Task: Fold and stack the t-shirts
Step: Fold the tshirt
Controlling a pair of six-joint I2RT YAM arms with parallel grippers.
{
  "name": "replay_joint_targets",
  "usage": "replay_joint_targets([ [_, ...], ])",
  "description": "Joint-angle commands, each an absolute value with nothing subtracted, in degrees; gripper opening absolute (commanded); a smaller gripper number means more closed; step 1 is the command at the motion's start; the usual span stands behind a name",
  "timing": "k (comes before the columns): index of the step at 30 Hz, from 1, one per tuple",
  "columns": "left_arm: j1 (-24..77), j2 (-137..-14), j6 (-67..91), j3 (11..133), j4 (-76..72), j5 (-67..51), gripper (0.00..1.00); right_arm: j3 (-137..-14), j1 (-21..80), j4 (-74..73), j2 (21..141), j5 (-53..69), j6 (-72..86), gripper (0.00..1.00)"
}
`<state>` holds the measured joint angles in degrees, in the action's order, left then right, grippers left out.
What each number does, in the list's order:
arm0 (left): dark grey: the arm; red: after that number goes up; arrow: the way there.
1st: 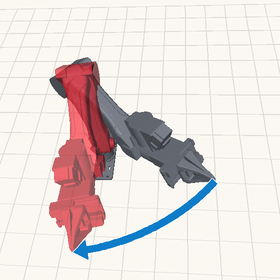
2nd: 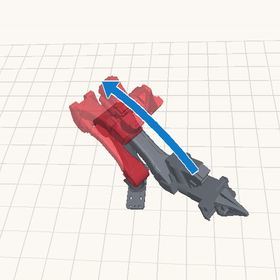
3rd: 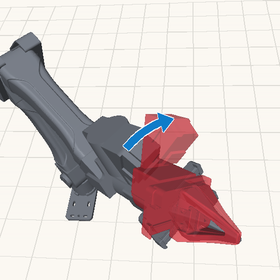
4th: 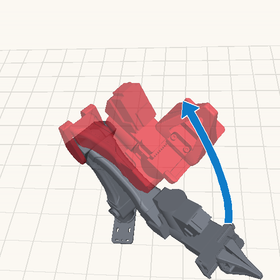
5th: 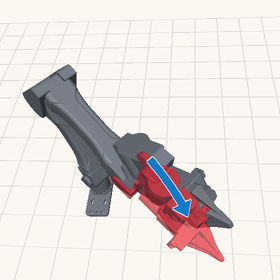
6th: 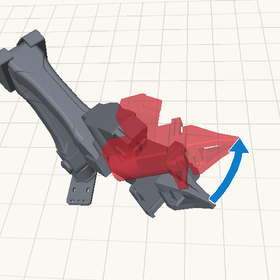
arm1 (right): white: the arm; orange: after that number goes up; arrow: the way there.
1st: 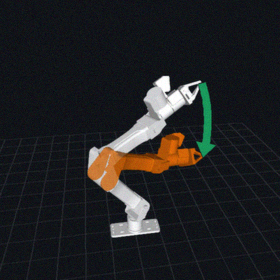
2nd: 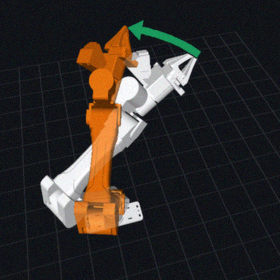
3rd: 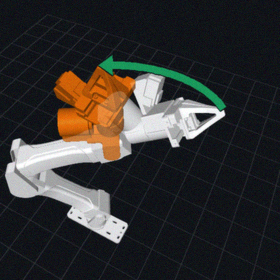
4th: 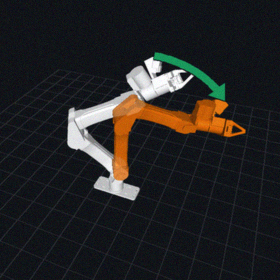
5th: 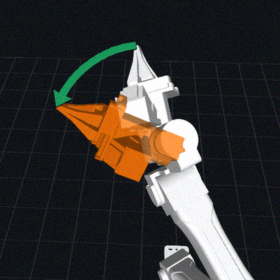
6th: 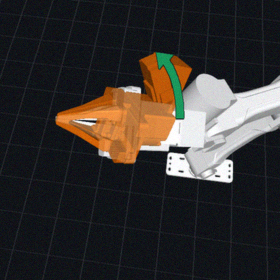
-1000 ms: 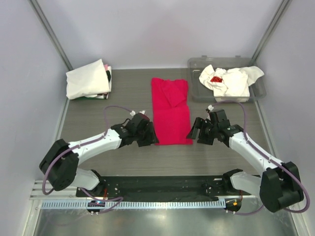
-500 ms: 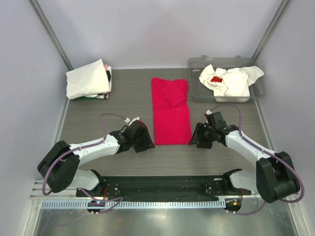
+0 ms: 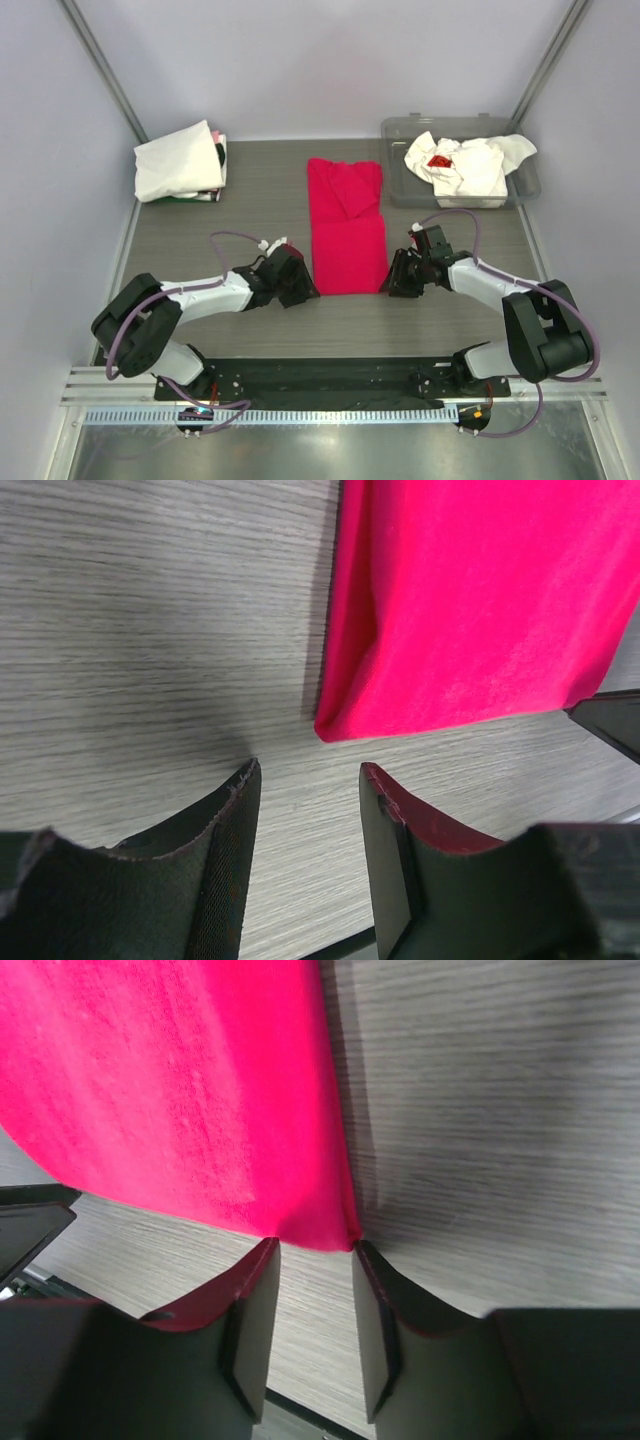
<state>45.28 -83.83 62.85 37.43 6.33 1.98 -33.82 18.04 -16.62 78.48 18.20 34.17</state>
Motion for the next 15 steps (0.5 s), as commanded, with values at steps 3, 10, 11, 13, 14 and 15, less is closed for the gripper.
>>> replay_joint_targets([
  [3, 45.44, -84.90, 63.81, 36.21, 3.52, 4.30, 0.45, -31.55, 18.02, -13.89, 81.21, 17.49, 32.87, 0.40],
  [10, 45.44, -87.01, 64.33, 36.21, 2.11, 5.36, 0.43, -30.32, 17.93, -12.75, 82.26, 17.93, 32.96, 0.37],
  [11, 45.44, -87.53, 64.34, 36.30, 1.67, 5.62, 0.43, -30.06, 18.02, -12.66, 82.35, 17.84, 32.87, 0.36],
  [13, 45.44, -88.24, 64.42, 36.47, 1.32, 5.63, 0.42, -29.97, 18.10, -12.74, 82.35, 17.93, 32.87, 0.37],
  [14, 45.44, -88.59, 64.51, 36.56, 0.97, 5.54, 0.40, -29.88, 18.02, -12.83, 82.27, 17.93, 32.87, 0.37],
  [15, 45.44, -89.20, 64.60, 36.74, 0.88, 5.28, 0.39, -29.80, 18.02, -12.83, 82.09, 18.02, 32.87, 0.37],
])
